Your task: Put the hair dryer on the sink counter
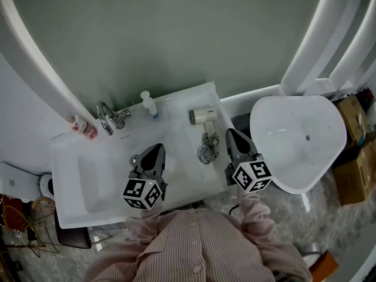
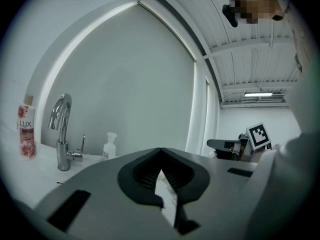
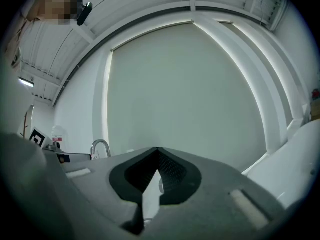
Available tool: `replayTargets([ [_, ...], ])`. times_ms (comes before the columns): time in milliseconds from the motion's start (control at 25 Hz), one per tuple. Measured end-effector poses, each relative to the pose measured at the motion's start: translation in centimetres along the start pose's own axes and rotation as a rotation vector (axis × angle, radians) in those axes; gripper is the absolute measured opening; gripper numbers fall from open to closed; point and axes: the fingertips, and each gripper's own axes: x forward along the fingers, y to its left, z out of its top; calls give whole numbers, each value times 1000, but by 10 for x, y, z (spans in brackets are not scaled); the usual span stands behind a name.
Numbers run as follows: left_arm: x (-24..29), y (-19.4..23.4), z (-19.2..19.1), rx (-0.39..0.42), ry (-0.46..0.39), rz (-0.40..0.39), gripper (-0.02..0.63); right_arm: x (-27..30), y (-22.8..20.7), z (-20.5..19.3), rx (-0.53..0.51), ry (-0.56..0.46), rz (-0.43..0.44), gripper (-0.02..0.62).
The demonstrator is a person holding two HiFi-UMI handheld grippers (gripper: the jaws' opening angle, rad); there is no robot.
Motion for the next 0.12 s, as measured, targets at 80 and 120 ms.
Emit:
replayTargets([
  [80,1,0,-1,6,6,0,-3,1,0,0,-5,0,0,5],
  [120,1,0,-2,9,10,-1,-3,1,0,-1,-8,1,1,5],
])
